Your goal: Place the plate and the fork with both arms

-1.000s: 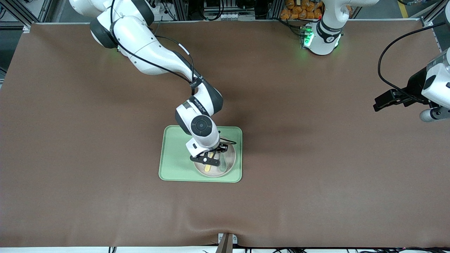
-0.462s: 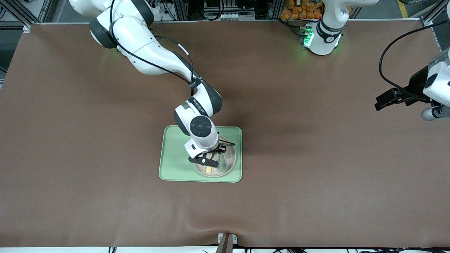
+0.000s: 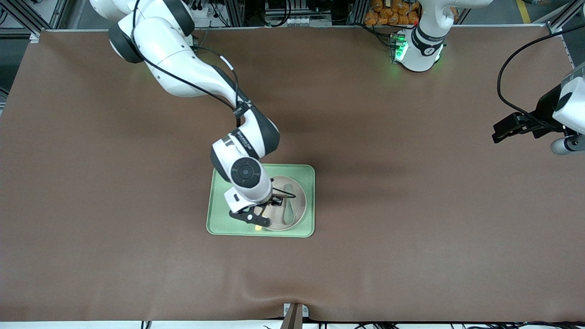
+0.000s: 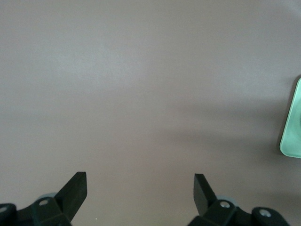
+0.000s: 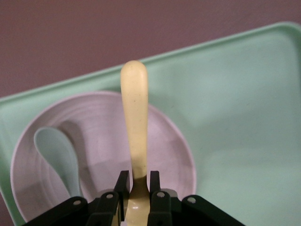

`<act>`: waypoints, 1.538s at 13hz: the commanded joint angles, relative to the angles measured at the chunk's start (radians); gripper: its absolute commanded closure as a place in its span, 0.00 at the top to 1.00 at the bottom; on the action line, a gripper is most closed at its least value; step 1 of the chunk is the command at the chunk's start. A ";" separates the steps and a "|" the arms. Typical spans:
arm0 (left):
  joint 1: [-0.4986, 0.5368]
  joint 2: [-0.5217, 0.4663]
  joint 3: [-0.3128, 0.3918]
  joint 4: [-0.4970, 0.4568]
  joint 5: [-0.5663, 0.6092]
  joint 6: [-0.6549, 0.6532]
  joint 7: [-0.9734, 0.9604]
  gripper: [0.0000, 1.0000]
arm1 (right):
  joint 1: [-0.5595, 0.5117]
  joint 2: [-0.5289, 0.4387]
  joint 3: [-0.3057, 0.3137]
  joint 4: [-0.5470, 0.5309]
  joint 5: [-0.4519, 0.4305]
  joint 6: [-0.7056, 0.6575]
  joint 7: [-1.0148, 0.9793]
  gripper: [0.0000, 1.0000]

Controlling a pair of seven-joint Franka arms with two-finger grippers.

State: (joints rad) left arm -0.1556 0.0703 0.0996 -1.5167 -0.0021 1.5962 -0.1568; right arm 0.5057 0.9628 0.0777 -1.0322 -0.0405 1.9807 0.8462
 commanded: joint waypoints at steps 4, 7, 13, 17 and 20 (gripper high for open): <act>0.042 -0.038 -0.004 -0.013 0.022 -0.013 0.045 1.00 | -0.102 -0.074 0.021 -0.112 -0.007 -0.022 -0.177 0.00; 0.028 -0.021 -0.006 -0.010 0.025 -0.006 0.042 1.00 | -0.154 -0.142 0.025 -0.263 -0.005 0.085 -0.266 0.00; 0.016 -0.013 -0.020 0.015 0.024 -0.002 0.042 1.00 | -0.193 -0.213 0.028 -0.342 -0.004 0.116 -0.300 0.09; 0.013 -0.006 -0.044 0.015 0.027 -0.002 0.040 1.00 | -0.243 -0.271 0.030 -0.341 0.004 0.072 -0.320 0.86; 0.011 0.005 -0.052 0.015 0.024 0.008 0.040 1.00 | -0.332 -0.343 0.030 -0.339 0.024 0.020 -0.441 1.00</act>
State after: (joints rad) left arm -0.1419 0.0636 0.0553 -1.5184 -0.0005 1.5983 -0.1221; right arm 0.2479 0.7007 0.0826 -1.3217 -0.0371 2.0296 0.4881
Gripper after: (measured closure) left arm 0.000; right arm 0.471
